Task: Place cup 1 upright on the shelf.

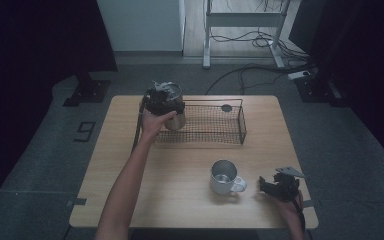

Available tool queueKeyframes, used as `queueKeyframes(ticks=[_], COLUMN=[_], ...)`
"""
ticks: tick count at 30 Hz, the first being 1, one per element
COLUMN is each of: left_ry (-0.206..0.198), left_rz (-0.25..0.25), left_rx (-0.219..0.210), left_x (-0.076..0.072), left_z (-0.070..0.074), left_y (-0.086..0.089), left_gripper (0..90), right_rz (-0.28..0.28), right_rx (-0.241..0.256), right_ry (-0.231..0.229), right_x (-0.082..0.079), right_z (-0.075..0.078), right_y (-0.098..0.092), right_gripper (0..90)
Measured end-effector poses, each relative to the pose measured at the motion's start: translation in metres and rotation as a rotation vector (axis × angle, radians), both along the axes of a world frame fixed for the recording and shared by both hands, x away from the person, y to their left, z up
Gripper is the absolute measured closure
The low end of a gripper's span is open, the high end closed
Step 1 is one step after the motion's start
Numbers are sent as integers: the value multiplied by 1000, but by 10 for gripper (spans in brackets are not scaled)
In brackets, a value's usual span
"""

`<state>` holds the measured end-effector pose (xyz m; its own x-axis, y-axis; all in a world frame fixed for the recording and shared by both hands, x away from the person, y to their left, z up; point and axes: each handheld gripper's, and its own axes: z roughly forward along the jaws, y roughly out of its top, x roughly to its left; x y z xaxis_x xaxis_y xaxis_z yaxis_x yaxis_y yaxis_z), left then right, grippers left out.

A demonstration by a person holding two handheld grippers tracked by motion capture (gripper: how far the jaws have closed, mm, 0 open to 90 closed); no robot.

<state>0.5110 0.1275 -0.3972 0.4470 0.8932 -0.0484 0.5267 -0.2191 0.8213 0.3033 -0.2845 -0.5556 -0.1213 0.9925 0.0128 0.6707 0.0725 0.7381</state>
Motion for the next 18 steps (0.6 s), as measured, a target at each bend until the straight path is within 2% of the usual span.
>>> queueKeyframes(ticks=[5, 10, 18], left_ry=[4, 15, 22], left_rz=[17, 18, 21], left_rx=[-1, 17, 18], left_x=[4, 9, 12], left_z=[-6, -14, -23], left_y=[-1, -3, -5], left_gripper=[41, 41, 41], right_rz=[1, 0, 0], right_rx=[0, 0, 0], right_ry=[0, 0, 0], right_x=[0, 0, 0], right_z=[0, 0, 0], right_y=[0, 0, 0], right_gripper=[128, 128, 128])
